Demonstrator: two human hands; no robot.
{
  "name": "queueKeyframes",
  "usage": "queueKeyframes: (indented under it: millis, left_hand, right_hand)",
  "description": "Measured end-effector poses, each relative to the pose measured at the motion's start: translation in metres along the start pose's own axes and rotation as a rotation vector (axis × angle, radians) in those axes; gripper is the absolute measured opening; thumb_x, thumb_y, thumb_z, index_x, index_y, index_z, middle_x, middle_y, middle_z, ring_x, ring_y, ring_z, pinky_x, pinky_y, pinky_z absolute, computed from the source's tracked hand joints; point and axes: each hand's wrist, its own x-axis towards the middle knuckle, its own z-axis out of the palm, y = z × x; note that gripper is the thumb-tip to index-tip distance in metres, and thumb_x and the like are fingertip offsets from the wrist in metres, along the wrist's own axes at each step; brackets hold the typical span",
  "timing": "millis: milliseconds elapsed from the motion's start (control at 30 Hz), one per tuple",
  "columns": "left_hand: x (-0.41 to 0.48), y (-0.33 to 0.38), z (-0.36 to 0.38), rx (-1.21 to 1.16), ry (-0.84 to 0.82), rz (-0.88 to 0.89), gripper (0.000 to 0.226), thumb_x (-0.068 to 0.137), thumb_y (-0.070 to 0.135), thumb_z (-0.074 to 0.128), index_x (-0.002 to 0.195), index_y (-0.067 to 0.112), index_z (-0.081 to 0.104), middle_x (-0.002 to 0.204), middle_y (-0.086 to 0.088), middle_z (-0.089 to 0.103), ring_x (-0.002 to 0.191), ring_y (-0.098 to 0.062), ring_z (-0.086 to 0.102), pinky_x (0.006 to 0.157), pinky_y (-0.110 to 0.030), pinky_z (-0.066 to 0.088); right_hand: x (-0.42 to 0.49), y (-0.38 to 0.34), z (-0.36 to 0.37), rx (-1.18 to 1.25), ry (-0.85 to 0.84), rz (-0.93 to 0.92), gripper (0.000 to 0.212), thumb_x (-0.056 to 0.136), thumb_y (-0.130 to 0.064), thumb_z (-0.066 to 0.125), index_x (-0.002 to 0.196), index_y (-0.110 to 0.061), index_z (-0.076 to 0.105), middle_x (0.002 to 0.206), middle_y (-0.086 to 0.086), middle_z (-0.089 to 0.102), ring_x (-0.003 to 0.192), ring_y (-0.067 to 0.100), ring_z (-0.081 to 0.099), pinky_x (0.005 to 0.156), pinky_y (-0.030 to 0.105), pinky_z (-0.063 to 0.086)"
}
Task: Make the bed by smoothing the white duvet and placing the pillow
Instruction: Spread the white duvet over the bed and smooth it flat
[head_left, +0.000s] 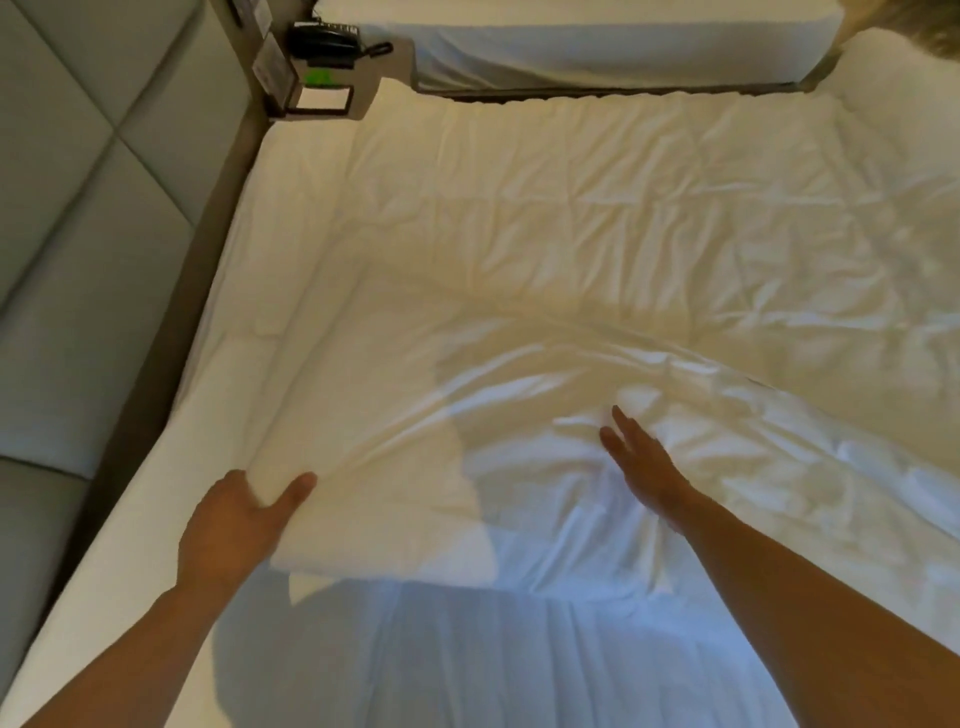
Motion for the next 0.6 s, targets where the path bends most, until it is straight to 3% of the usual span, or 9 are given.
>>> queueKeyframes:
  millis: [133,233,333,433,500,600]
  left_hand:
    - [-0.010,-0.010,-0.003,-0.182,-0.119,0.035,0.076,0.074,0.089,0.049,0.087,0.015,0.058,0.080,-0.008,0.066,0.077,-0.028,0.065,0.065,-0.038,0.049]
    - [-0.014,-0.013,-0.020,-0.219,-0.168,0.094,0.059,0.090,0.074,0.050,0.091,0.017,0.068,0.078,-0.004,0.073,0.076,-0.024,0.069,0.065,-0.037,0.051]
    - [-0.028,-0.055,-0.055,-0.244,-0.136,0.106,0.044,0.092,0.056,0.059,0.083,0.016,0.073,0.070,-0.002,0.075,0.072,-0.027,0.070,0.068,-0.040,0.053]
    - [-0.044,-0.149,-0.060,-0.166,-0.094,-0.065,0.062,0.078,0.081,0.064,0.103,0.027,0.077,0.088,0.004,0.079,0.085,-0.025,0.073,0.079,-0.047,0.057]
    - [-0.061,-0.194,-0.037,-0.158,-0.076,-0.133,0.074,0.074,0.083,0.061,0.114,0.022,0.075,0.101,0.003,0.079,0.100,-0.030,0.073,0.090,-0.050,0.055]
    - [-0.091,-0.146,-0.029,-0.128,-0.177,-0.177,0.081,0.075,0.077,0.060,0.130,0.018,0.067,0.120,-0.011,0.073,0.114,-0.037,0.065,0.100,-0.045,0.046]
  right_hand:
    - [0.033,-0.019,0.016,-0.220,-0.045,-0.023,0.071,0.096,-0.079,0.026,0.160,-0.056,0.003,0.174,-0.014,-0.002,0.161,0.026,-0.002,0.119,0.067,0.004]
    - [0.056,-0.027,0.037,-0.333,-0.059,-0.014,0.072,0.094,-0.080,0.024,0.158,-0.058,0.000,0.174,-0.014,-0.008,0.161,0.026,-0.007,0.121,0.064,0.007]
    - [0.053,-0.033,0.061,-0.444,-0.075,-0.083,0.080,0.084,-0.085,0.014,0.158,-0.059,-0.001,0.172,-0.017,-0.014,0.160,0.026,-0.011,0.122,0.062,0.008]
    - [0.035,-0.041,0.090,-0.386,-0.036,-0.171,0.072,0.095,-0.080,0.026,0.157,-0.060,-0.004,0.171,-0.021,-0.011,0.160,0.022,-0.013,0.123,0.060,0.005]
    - [0.030,-0.041,0.104,-0.380,-0.060,-0.176,0.072,0.096,-0.077,0.029,0.157,-0.059,-0.005,0.171,-0.022,-0.012,0.160,0.021,-0.015,0.124,0.058,0.003]
    - [0.033,-0.027,0.113,-0.405,-0.111,-0.143,0.069,0.100,-0.071,0.032,0.156,-0.060,-0.005,0.172,-0.019,-0.011,0.160,0.022,-0.013,0.125,0.057,0.003]
